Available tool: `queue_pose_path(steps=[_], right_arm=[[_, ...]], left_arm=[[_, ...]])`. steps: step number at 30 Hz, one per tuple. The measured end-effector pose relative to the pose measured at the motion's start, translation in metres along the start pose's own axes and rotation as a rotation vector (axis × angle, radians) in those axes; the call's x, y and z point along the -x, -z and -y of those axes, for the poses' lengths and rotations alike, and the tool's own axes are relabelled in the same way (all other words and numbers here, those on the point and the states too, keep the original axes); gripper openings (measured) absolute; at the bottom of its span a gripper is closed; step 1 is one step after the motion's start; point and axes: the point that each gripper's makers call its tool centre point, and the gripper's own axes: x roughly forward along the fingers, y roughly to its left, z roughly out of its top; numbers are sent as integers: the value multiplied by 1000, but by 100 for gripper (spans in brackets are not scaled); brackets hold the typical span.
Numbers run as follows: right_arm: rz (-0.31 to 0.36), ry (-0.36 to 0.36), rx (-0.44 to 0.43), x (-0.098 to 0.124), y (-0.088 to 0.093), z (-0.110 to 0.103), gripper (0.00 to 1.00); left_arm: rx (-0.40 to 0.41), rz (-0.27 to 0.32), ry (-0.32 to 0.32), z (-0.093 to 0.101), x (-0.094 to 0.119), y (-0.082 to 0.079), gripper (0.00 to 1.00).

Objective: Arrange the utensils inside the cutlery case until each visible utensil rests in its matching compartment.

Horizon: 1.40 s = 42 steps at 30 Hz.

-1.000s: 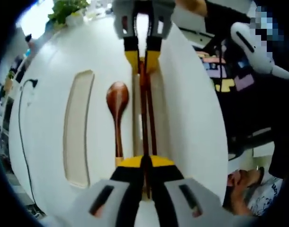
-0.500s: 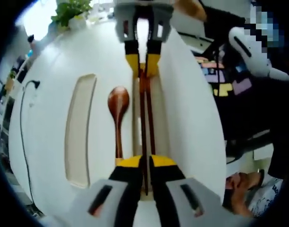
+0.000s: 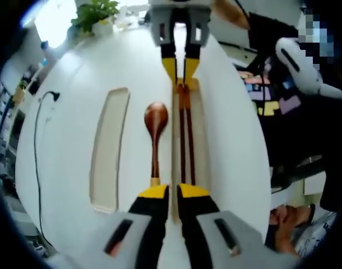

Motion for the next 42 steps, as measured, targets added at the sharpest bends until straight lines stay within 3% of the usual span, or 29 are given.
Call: queue_pose_path(steps=[2,8,11,20,26,42], right_arm=[[47,44,-24,2,-7,8,5],[93,96,-77,9,-11,28,6],[94,106,-98,6,-5,32,7],[79,107,-150,-4,13,39,7],[100,147,-182,-8,16,49,7],[118,122,-214,-19,26,50,7]], left_arm=[[3,2,-13,-4,1,1,6],[1,-40,-48,-18,0,13,6],[-8,-59,-51,-28,2,22,8],[-27,-103,-33,-33,-7,25,11],[-40,-129,-15,-36,-12,26,14],[-33,-199,23,-35,-28,24,17]])
